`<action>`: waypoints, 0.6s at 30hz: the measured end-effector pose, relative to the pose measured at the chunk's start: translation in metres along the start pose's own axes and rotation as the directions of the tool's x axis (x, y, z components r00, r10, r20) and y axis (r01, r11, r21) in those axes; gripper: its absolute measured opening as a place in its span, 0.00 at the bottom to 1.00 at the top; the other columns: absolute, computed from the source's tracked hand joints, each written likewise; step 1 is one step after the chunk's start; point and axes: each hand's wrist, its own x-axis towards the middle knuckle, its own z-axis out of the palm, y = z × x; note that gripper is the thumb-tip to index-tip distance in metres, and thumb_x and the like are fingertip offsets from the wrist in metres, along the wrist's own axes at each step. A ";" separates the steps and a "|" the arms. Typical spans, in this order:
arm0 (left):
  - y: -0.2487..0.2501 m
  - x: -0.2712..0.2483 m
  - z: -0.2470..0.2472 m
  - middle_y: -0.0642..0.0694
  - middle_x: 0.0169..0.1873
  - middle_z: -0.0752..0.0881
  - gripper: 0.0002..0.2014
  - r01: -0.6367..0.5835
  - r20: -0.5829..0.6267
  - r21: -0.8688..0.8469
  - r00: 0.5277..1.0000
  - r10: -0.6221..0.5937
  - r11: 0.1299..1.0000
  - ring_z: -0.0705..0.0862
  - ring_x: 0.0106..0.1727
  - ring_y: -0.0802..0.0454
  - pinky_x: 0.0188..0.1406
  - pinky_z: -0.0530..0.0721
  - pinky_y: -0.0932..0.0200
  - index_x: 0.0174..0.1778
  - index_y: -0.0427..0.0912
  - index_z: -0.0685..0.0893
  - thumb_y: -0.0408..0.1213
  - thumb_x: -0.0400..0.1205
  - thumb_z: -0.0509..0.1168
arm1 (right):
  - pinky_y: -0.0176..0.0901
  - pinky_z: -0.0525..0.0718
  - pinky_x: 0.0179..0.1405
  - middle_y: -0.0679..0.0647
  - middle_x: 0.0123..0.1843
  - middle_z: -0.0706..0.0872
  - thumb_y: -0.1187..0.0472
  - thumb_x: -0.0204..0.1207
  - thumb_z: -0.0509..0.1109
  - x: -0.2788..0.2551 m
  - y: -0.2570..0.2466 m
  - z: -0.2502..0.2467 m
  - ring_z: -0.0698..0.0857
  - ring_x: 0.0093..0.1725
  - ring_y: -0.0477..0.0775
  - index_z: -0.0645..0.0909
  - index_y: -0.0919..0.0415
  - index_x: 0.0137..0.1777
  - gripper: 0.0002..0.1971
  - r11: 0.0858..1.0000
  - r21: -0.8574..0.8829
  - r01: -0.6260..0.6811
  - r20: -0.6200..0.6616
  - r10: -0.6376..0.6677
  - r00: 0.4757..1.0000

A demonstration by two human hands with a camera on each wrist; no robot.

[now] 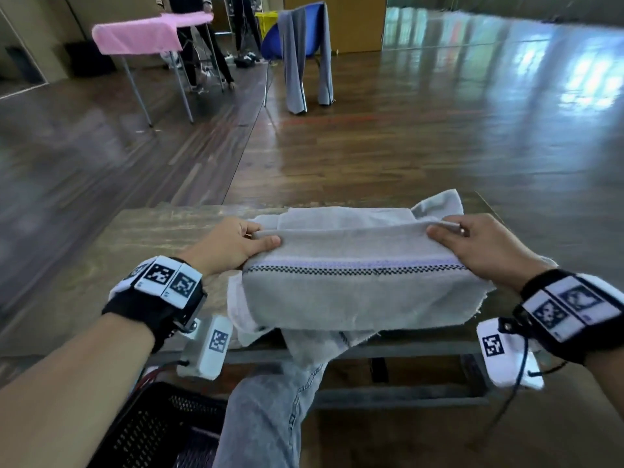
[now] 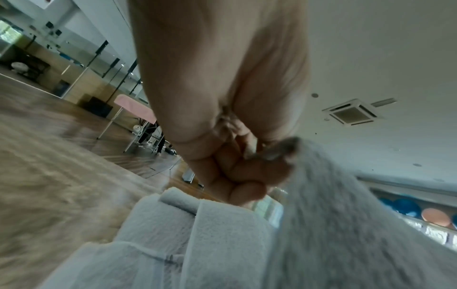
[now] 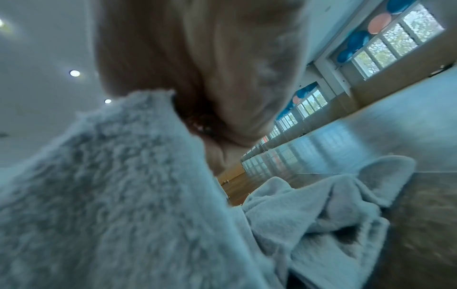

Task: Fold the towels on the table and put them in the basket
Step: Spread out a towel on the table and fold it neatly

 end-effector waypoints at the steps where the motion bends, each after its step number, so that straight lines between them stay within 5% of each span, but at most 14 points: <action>1: 0.000 0.017 0.000 0.44 0.28 0.86 0.19 0.005 -0.049 0.008 0.999 -0.004 1.000 0.79 0.22 0.60 0.21 0.73 0.74 0.46 0.33 0.90 0.49 0.78 0.74 | 0.41 0.76 0.30 0.55 0.30 0.86 0.48 0.82 0.71 0.017 0.002 0.003 0.82 0.30 0.50 0.89 0.58 0.43 0.14 0.999 -0.040 -0.004 -0.043 0.002 0.999; 5: -0.002 0.092 -0.001 0.32 0.32 0.86 0.21 -0.024 -0.177 0.046 0.984 0.032 0.999 0.78 0.32 0.49 0.31 0.71 0.59 0.45 0.26 0.88 0.47 0.79 0.74 | 0.42 0.74 0.32 0.56 0.29 0.81 0.51 0.81 0.73 0.091 0.013 0.012 0.79 0.33 0.56 0.79 0.56 0.30 0.19 0.968 -0.249 0.032 -0.081 -0.054 0.995; 9: -0.008 0.163 0.006 0.32 0.40 0.91 0.14 -0.030 -0.298 0.087 0.953 0.055 0.996 0.88 0.38 0.41 0.45 0.88 0.43 0.44 0.34 0.89 0.44 0.79 0.75 | 0.45 0.74 0.39 0.60 0.34 0.82 0.49 0.79 0.75 0.160 0.029 0.025 0.80 0.39 0.60 0.77 0.51 0.27 0.19 0.936 -0.350 -0.039 -0.095 0.006 0.995; 12: -0.015 0.203 0.017 0.40 0.35 0.87 0.15 0.016 -0.302 0.172 0.953 0.037 0.985 0.81 0.30 0.46 0.39 0.84 0.50 0.44 0.34 0.88 0.46 0.80 0.73 | 0.44 0.77 0.46 0.65 0.44 0.85 0.51 0.78 0.77 0.197 0.043 0.039 0.83 0.43 0.63 0.81 0.52 0.31 0.15 0.912 -0.402 -0.084 -0.092 0.051 0.994; 15: -0.023 0.223 0.035 0.47 0.29 0.83 0.14 0.059 -0.145 0.271 0.989 -0.020 0.961 0.75 0.26 0.53 0.32 0.74 0.59 0.48 0.38 0.89 0.48 0.82 0.71 | 0.41 0.76 0.47 0.65 0.45 0.87 0.55 0.77 0.78 0.217 0.063 0.055 0.85 0.48 0.64 0.89 0.62 0.42 0.10 0.874 -0.479 -0.087 -0.038 0.079 0.996; 18: -0.028 0.227 0.049 0.41 0.42 0.90 0.18 0.039 -0.022 0.395 0.999 -0.033 0.918 0.79 0.36 0.48 0.40 0.77 0.59 0.52 0.33 0.91 0.48 0.82 0.70 | 0.39 0.75 0.47 0.61 0.47 0.89 0.54 0.76 0.79 0.220 0.078 0.067 0.87 0.52 0.62 0.90 0.62 0.50 0.11 0.850 -0.520 -0.087 0.070 0.144 0.987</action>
